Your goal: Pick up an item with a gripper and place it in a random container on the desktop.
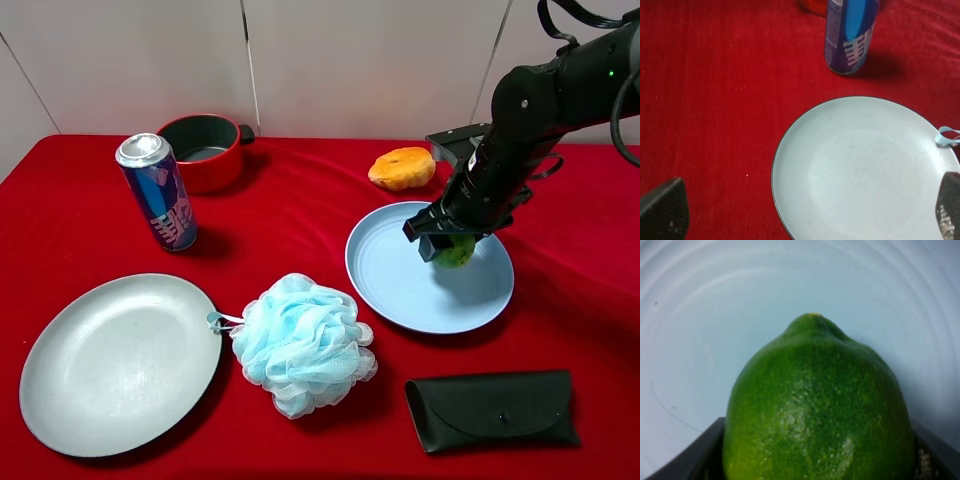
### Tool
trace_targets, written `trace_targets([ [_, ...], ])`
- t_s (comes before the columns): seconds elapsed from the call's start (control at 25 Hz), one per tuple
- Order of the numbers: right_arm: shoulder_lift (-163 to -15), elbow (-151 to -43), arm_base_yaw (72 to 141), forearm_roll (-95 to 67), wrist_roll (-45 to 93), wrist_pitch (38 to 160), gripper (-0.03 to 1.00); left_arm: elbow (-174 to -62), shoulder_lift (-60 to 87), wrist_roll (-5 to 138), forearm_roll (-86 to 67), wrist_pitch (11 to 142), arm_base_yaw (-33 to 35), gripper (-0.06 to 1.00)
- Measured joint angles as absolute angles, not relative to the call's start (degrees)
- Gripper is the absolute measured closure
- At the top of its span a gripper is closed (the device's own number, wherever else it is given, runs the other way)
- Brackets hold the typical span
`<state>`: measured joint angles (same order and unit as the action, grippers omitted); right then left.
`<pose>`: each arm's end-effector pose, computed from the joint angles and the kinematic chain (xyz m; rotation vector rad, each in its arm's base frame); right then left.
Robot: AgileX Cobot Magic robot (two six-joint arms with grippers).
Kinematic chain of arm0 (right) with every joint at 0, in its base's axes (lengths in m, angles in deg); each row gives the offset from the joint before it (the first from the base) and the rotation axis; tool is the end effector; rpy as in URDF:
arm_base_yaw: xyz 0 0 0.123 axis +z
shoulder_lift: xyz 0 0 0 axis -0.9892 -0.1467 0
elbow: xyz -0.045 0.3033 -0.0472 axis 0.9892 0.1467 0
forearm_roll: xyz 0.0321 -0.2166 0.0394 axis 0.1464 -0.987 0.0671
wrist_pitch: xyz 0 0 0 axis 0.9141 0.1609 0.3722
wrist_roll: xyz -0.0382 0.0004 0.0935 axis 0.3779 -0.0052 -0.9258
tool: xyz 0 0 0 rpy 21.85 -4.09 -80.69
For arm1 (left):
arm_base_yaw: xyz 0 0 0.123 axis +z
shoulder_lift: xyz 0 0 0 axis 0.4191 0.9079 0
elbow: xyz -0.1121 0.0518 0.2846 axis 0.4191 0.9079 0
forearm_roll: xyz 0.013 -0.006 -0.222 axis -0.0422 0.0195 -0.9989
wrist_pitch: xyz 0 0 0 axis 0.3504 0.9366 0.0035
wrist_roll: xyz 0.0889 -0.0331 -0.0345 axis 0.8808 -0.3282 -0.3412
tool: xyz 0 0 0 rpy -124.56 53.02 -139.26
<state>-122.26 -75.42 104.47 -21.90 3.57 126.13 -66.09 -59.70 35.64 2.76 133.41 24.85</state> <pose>0.2958 0.1249 0.1755 -0.6543 2.8827 0.0489 -0.0469 -0.0023 0.2547 0.0646 2.0509 0.0085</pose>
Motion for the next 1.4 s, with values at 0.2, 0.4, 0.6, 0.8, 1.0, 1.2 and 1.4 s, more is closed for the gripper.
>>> trace_targets([
  [0.2, -122.26, -75.42, 104.47, -21.90, 3.57, 126.30, 0.49, -66.09, -59.70, 35.64, 2.76, 133.41, 24.85, -0.05],
  [0.4, -122.26, -75.42, 104.47, -21.90, 3.57, 126.70, 0.34, -66.09, -59.70, 35.64, 2.76, 133.41, 24.85, -0.05],
  [0.6, -122.26, -75.42, 104.47, -21.60, 3.57, 127.24, 0.28, -66.09, -59.70, 35.64, 2.76, 133.41, 24.85, -0.05],
  [0.8, -122.26, -75.42, 104.47, -21.60, 3.57, 127.72, 0.28, -66.09, -59.70, 35.64, 2.76, 133.41, 24.85, -0.05],
  [1.0, -122.26, -76.87, 104.47, -21.60, 3.57, 132.50, 0.28, -66.09, -59.70, 35.64, 2.76, 133.41, 24.85, -0.05],
  [1.2, -120.43, -80.71, 104.47, -21.48, 3.57, 140.15, 0.28, -66.09, -59.70, 35.64, 2.76, 133.41, 24.85, -0.05],
  [1.4, -114.41, -82.63, 104.47, -21.42, 3.57, 146.74, 0.28, -66.09, -59.70, 35.64, 2.76, 133.41, 24.85, -0.05],
])
